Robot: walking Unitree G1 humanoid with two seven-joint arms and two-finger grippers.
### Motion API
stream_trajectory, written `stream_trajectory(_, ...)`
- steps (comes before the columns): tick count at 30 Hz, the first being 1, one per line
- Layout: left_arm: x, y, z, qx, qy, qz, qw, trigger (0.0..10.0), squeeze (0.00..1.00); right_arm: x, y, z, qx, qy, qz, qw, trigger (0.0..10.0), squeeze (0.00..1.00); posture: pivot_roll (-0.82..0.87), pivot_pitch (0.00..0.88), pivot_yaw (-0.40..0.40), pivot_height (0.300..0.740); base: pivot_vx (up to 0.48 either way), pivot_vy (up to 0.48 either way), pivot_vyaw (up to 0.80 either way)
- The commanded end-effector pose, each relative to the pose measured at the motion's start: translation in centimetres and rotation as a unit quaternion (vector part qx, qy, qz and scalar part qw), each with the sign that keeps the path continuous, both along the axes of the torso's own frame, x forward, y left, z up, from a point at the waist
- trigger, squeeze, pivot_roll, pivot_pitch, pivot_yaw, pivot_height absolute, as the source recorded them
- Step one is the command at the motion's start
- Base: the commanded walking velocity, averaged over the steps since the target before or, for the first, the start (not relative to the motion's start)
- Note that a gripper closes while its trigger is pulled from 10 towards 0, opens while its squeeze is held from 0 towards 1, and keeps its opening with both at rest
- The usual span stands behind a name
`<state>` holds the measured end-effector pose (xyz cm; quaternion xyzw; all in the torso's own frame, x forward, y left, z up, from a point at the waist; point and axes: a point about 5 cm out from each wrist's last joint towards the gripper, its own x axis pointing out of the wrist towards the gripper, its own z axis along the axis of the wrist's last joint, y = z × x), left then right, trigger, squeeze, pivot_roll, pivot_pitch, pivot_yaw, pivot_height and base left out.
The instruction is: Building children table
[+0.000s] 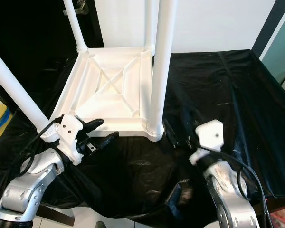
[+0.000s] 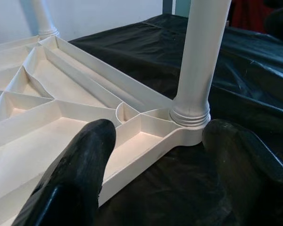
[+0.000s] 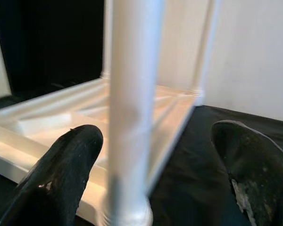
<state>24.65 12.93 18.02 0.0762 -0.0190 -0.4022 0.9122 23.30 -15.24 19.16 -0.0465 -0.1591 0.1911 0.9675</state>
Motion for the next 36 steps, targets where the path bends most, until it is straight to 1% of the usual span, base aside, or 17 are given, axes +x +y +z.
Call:
stream_trajectory(1,-1.2,-1.1,0.1,0.008,0.009,-0.101,0.995,10.0,0.00,0.6,0.8,0.0,0.011,0.010,0.014,1.000,10.0,0.00,-0.04,0.049,0.030,0.740,0.000,0.000,0.00)
stream_trajectory(6,-1.7,-1.8,0.1,0.015,0.011,-0.127,0.992,10.0,0.00,1.7,1.8,0.4,0.023,0.006,0.023,0.999,10.0,0.00,-0.03,0.046,0.023,0.740,0.000,0.000,0.00)
stream_trajectory(7,-2.0,-2.1,0.1,0.017,0.010,-0.138,0.990,10.0,0.00,2.4,2.5,0.9,0.030,0.004,0.025,0.999,10.0,0.00,-0.03,0.046,0.021,0.740,0.000,0.000,0.00)
stream_trajectory(9,-2.1,-2.2,0.2,0.017,0.010,-0.140,0.990,10.0,0.00,2.6,2.8,1.0,0.032,0.004,0.024,0.999,10.0,0.00,-0.03,0.046,0.021,0.740,0.000,0.000,0.00)
stream_trajectory(11,-2.2,-2.6,0.2,0.011,0.014,-0.146,0.989,10.0,0.00,3.9,3.6,1.8,0.042,-0.004,-0.004,0.999,10.0,0.00,-0.02,0.043,0.011,0.740,0.000,0.000,0.00)
stream_trajectory(14,-2.5,-2.8,0.1,0.009,0.018,-0.152,0.988,10.0,0.00,4.5,4.1,2.4,0.051,-0.003,-0.018,0.999,10.0,0.00,-0.02,0.041,0.005,0.740,0.000,0.000,0.00)
stream_trajectory(18,-2.7,-2.8,-0.1,0.010,0.023,-0.154,0.988,10.0,0.00,4.8,4.4,2.8,0.057,-0.005,-0.025,0.998,10.0,0.00,-0.02,0.040,0.001,0.740,0.000,0.000,0.00)
stream_trajectory(19,-2.7,-2.5,-0.5,0.022,0.027,-0.148,0.988,10.0,0.00,5.2,4.7,3.1,0.061,-0.006,-0.032,0.998,10.0,0.00,-0.02,0.040,0.000,0.740,0.000,0.000,0.00)
stream_trajectory(23,-2.7,-2.3,-0.7,0.027,0.029,-0.144,0.989,10.0,0.00,5.3,4.8,3.2,0.061,-0.006,-0.035,0.997,10.0,0.00,-0.01,0.040,-0.005,0.740,0.000,0.000,0.00)
stream_trajectory(24,-2.6,-2.1,-0.7,0.029,0.031,-0.138,0.990,10.0,0.00,5.4,4.8,3.5,0.063,-0.008,-0.037,0.997,9.6,0.00,-0.01,0.040,-0.006,0.740,0.000,0.000,0.00)
stream_trajectory(25,-2.5,-1.9,-0.7,0.029,0.031,-0.132,0.990,10.0,0.00,5.5,4.9,3.7,0.064,-0.011,-0.039,0.997,10.0,0.00,-0.01,0.040,-0.007,0.740,0.000,0.000,0.00)
stream_trajectory(29,-2.4,-1.5,-0.7,0.032,0.040,-0.124,0.991,10.0,0.00,5.8,5.0,4.1,0.058,-0.010,-0.053,0.997,10.0,0.00,-0.01,0.041,-0.010,0.740,0.000,0.000,0.00)
stream_trajectory(30,-2.5,-1.3,-0.8,0.036,0.041,-0.120,0.991,10.0,0.00,5.9,4.9,4.1,0.060,-0.007,-0.058,0.996,0.0,0.00,-0.01,0.042,-0.010,0.740,0.000,0.000,0.00)
stream_trajectory(33,-2.3,-0.7,-0.9,0.039,0.049,-0.102,0.993,10.0,0.00,6.1,4.8,4.2,0.074,0.004,-0.072,0.995,0.0,0.00,-0.02,0.041,-0.007,0.740,0.000,0.000,0.00)
stream_trajectory(34,-2.2,-0.4,-1.1,0.043,0.054,-0.091,0.993,10.0,0.00,6.1,4.7,4.2,0.074,0.005,-0.077,0.994,2.1,0.00,-0.02,0.041,-0.006,0.740,0.000,0.000,0.00)
stream_trajectory(35,-1.9,0.0,-1.4,0.052,0.058,-0.075,0.994,10.0,0.00,6.2,4.6,4.3,0.073,0.007,-0.082,0.994,10.0,0.00,-0.02,0.041,-0.007,0.740,0.000,0.000,0.00)
stream_trajectory(36,-1.9,0.0,-1.4,0.052,0.058,-0.075,0.994,10.0,0.00,6.2,4.6,4.3,0.073,0.007,-0.082,0.994,10.0,0.00,-0.02,0.041,-0.007,0.740,0.000,0.000,0.00)
